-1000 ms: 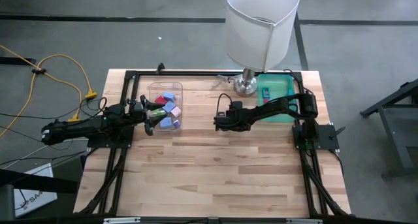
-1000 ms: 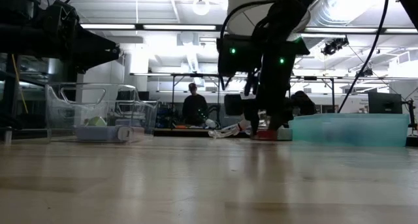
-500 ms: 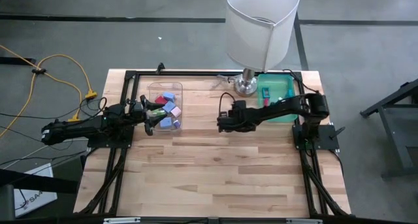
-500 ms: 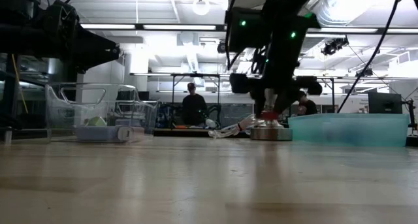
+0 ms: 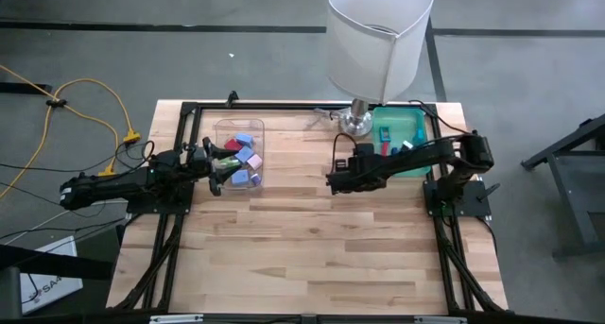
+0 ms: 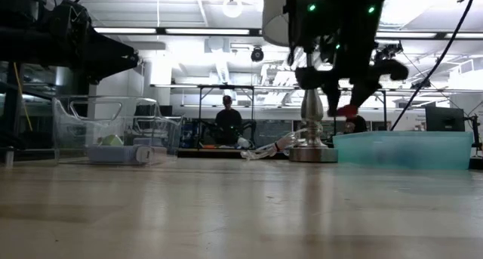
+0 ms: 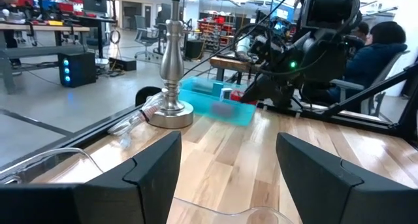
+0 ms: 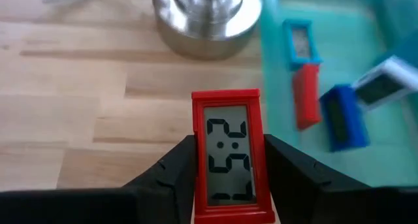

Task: Pick & Place Office items
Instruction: Put the red mini digital clock into the light blue bin

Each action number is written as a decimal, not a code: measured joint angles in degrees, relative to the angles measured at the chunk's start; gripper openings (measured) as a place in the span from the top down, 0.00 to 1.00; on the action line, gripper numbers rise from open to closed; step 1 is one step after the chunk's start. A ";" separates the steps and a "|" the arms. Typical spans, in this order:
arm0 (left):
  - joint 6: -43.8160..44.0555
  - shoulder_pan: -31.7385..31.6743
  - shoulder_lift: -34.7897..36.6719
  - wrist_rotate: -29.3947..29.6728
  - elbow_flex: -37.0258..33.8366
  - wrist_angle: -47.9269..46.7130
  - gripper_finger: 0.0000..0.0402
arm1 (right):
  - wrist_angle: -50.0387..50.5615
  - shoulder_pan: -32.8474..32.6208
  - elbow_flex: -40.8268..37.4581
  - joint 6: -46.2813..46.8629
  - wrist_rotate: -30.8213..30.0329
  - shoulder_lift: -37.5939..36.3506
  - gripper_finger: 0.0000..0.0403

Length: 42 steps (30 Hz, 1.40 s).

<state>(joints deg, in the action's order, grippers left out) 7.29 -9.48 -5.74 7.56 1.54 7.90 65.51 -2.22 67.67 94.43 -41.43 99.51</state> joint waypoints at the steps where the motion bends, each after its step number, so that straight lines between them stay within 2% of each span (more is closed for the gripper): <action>1: 0.00 -0.01 0.00 -0.01 -0.01 0.00 0.39 | 0.98 -0.36 0.03 0.50 -0.28 -0.29 0.64; 11: 0.00 -0.01 0.00 -0.02 0.00 0.18 0.39 | 9.44 -0.49 -1.74 2.88 -0.41 -6.88 0.64; 23: 0.00 -0.01 -0.15 0.06 0.00 1.60 0.39 | 2.94 4.88 -14.25 -1.63 -0.50 -17.76 0.64; 28: 0.00 -0.01 -0.44 0.04 0.00 1.87 0.39 | 0.17 11.26 -16.25 -7.90 -0.72 -19.28 0.64; 34: 0.00 -0.01 -0.44 0.01 0.00 2.05 0.39 | -6.79 21.52 -16.49 -21.10 0.08 -19.15 0.64; 38: 0.00 -0.01 -0.44 0.01 0.00 2.05 0.39 | -12.43 27.63 -16.47 -30.47 2.74 -19.06 0.64; 42: 0.00 0.01 -0.44 0.01 0.00 2.05 0.39 | -14.28 32.64 -17.02 -34.99 4.52 -19.07 0.64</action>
<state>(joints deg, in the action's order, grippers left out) 7.29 -9.47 -6.17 7.57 1.54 9.96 51.24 30.42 50.65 59.44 -36.92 80.43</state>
